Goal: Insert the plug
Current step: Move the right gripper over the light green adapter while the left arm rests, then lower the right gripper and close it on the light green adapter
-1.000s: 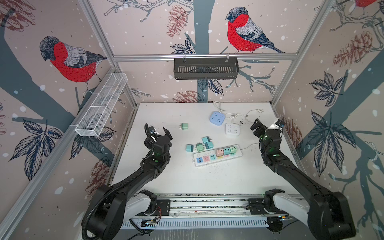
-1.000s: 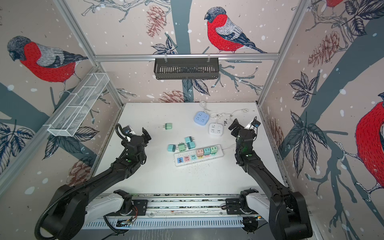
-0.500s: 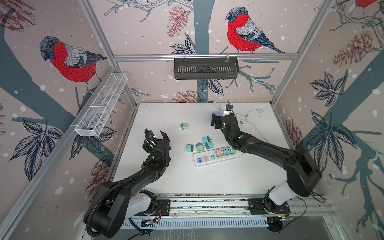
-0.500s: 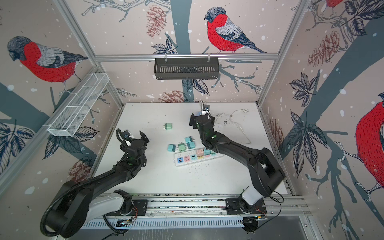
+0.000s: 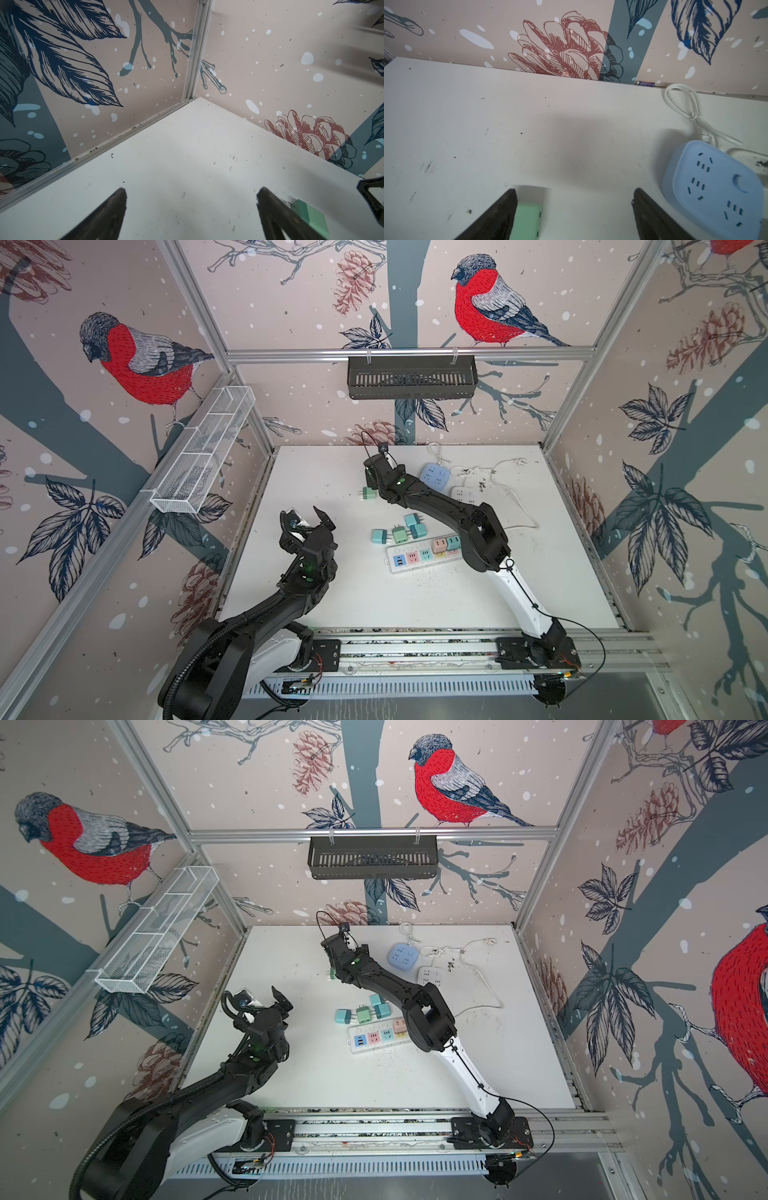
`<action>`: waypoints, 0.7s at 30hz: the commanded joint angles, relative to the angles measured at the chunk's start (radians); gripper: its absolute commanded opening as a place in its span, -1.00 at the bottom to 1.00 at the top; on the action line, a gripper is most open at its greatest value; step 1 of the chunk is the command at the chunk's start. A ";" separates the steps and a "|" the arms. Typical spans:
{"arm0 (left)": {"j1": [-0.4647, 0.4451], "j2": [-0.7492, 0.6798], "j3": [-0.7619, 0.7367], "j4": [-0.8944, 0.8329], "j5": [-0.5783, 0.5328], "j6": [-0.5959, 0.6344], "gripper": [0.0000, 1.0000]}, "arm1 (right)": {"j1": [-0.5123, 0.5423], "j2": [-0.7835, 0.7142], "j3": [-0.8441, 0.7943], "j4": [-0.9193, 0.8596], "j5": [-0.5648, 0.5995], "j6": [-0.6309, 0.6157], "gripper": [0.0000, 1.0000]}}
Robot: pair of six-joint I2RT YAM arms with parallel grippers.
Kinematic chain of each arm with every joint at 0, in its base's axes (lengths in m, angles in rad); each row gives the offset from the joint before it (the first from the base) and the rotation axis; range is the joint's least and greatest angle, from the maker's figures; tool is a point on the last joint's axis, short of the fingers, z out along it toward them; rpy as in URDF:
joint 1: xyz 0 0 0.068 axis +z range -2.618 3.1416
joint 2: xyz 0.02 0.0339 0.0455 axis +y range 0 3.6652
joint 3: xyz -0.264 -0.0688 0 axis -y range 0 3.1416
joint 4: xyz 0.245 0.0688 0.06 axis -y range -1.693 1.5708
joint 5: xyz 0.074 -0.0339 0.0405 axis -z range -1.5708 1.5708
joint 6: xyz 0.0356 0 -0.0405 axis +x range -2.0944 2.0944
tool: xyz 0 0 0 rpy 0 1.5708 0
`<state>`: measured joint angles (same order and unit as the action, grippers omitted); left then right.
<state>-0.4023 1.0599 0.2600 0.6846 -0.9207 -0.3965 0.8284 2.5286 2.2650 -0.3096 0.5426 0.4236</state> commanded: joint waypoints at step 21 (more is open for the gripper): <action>0.003 -0.008 -0.007 0.065 -0.015 -0.024 0.95 | 0.003 0.169 0.068 0.148 -0.158 -0.033 0.88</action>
<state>-0.4019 1.0534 0.2546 0.6979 -0.9199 -0.4042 0.8291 2.6892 2.3249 -0.2073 0.3981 0.3939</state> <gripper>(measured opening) 0.973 0.943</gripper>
